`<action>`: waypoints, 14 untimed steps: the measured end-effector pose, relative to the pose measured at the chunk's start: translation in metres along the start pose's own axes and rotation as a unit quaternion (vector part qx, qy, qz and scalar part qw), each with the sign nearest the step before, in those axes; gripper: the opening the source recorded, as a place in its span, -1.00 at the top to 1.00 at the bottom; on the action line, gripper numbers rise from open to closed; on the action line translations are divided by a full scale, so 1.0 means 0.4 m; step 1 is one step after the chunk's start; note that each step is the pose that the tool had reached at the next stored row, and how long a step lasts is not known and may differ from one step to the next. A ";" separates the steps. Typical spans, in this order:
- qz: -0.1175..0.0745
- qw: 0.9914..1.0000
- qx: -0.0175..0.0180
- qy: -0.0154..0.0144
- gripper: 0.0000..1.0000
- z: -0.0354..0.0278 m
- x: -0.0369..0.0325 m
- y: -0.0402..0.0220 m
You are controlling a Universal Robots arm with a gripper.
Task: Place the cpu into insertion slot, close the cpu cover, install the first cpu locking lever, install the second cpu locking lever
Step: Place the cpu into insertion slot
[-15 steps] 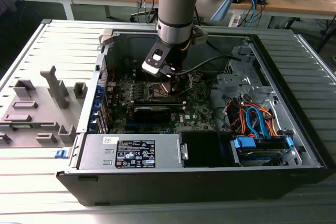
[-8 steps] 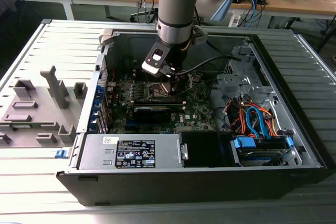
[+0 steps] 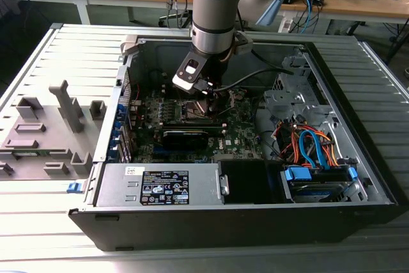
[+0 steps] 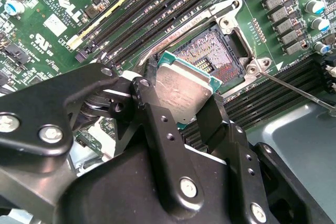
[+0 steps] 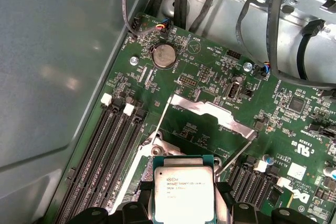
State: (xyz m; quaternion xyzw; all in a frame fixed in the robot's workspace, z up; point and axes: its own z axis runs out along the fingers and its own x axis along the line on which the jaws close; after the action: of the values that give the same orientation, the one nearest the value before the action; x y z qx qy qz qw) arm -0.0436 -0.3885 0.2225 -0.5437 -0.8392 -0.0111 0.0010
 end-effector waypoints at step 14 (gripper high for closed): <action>0.004 1.000 0.000 0.000 -0.09 0.000 0.000 0.000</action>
State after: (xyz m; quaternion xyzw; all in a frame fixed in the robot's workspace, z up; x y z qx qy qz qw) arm -0.0436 -0.3885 0.2224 -0.5474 -0.8368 -0.0111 0.0010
